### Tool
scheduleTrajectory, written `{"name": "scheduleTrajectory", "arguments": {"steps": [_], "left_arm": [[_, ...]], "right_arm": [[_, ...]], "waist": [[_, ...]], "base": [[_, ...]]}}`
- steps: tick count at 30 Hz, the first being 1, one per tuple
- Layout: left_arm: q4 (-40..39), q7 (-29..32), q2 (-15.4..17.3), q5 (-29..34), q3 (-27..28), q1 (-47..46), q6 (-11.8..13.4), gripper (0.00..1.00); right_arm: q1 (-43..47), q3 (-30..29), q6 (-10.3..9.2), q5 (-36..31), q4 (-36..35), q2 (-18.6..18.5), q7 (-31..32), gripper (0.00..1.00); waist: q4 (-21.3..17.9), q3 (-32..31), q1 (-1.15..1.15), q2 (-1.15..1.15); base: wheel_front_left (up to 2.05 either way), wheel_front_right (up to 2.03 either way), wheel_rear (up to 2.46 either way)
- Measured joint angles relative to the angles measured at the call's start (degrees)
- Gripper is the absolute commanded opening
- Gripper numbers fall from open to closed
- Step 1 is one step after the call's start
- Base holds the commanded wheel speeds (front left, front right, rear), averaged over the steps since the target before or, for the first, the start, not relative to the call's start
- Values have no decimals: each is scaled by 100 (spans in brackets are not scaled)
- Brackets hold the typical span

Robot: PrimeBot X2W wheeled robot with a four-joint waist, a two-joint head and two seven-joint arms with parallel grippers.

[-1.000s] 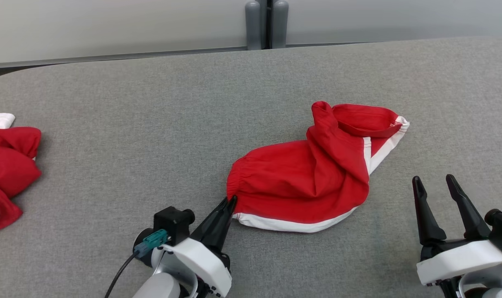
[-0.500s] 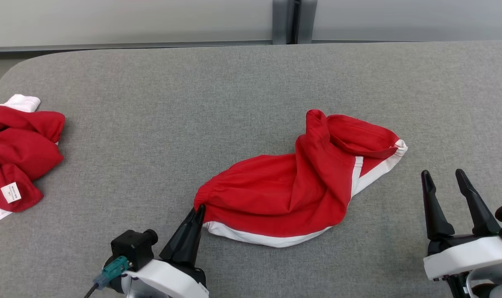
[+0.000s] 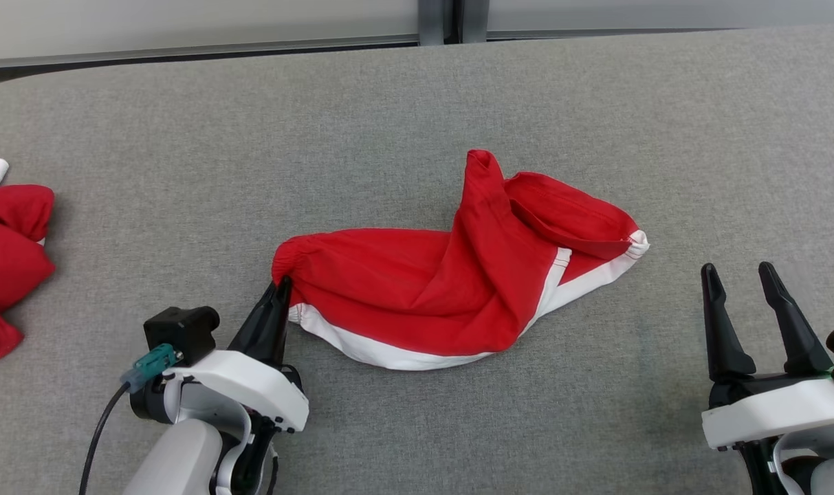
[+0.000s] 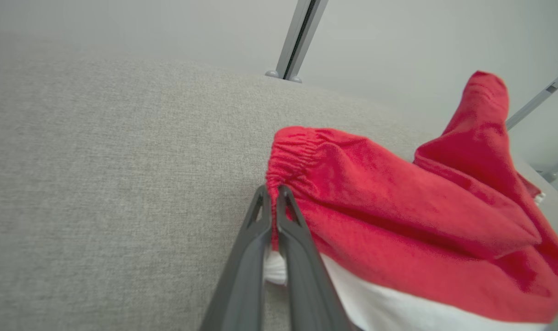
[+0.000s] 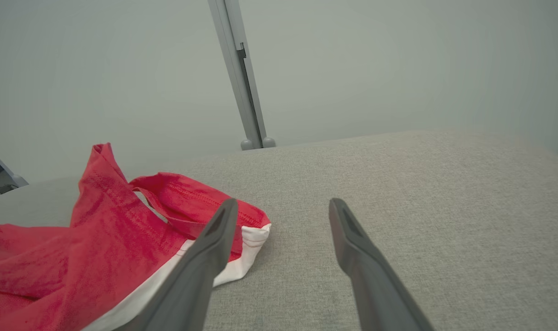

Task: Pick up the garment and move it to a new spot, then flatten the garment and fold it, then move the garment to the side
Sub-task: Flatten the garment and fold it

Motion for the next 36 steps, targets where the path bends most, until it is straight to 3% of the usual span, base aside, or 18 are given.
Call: {"name": "scheduleTrajectory", "arguments": {"steps": [5,6,7,8,15,24,36], "left_arm": [[893,-58,-122,-171,107,-442,-89,0],[1025,-81,-154,-193,120,-504,-120,8],[1139,-127,-177,-197,120,-560,-127,58],[1232,-211,-186,-165,107,-604,-126,100],[1391,-803,-122,330,94,-681,132,100],[171,-914,29,1065,592,-112,482,100],[-660,-912,316,1528,684,990,634,100]], "right_arm": [[-62,-40,-1,10,46,55,-65,100],[-64,-35,-1,10,60,62,-69,100],[-67,-31,0,10,71,69,-78,100],[-67,-32,-1,10,81,74,-83,100],[-120,-15,-1,-20,91,71,-88,100],[-46,-3,-1,-85,10,-30,-14,100],[376,175,-1,-171,-142,-175,237,100]], "waist": [[-130,151,0,0],[-141,161,0,0],[-153,165,0,0],[-163,165,0,0],[-147,77,0,0],[-20,-206,0,0],[27,-737,0,0]], "base": [[0,0,0],[0,0,0],[0,0,0],[0,0,0],[0,0,0],[0,0,0],[0,0,0]]}}
